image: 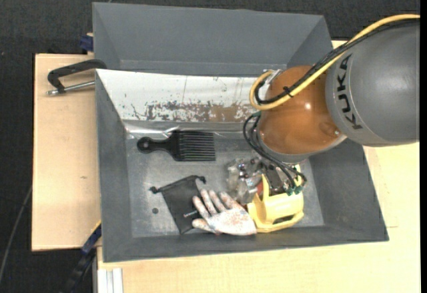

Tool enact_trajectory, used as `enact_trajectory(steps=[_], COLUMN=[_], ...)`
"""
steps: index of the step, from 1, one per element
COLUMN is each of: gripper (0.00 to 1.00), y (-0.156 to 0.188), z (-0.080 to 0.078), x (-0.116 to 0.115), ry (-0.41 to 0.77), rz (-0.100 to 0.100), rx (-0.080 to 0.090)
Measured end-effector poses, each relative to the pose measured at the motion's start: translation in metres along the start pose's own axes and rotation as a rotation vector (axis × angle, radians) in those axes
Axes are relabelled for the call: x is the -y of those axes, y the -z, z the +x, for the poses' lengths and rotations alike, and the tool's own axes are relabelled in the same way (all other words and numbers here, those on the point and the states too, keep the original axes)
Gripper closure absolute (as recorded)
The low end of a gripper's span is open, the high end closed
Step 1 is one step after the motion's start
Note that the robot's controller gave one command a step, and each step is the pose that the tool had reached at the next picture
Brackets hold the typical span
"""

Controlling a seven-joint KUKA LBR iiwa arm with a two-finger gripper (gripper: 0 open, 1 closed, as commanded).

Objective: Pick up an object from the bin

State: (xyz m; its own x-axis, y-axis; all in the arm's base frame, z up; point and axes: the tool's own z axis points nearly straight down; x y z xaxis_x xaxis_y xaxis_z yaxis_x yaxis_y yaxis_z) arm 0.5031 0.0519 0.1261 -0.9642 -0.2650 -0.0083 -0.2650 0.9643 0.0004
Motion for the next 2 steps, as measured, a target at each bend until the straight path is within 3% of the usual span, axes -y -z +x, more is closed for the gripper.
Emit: enact_trajectory(steps=[2], gripper=[1.0], y=[0.0], z=[0.0], x=[0.0], ry=[0.0], rz=[0.0], rx=[0.0])
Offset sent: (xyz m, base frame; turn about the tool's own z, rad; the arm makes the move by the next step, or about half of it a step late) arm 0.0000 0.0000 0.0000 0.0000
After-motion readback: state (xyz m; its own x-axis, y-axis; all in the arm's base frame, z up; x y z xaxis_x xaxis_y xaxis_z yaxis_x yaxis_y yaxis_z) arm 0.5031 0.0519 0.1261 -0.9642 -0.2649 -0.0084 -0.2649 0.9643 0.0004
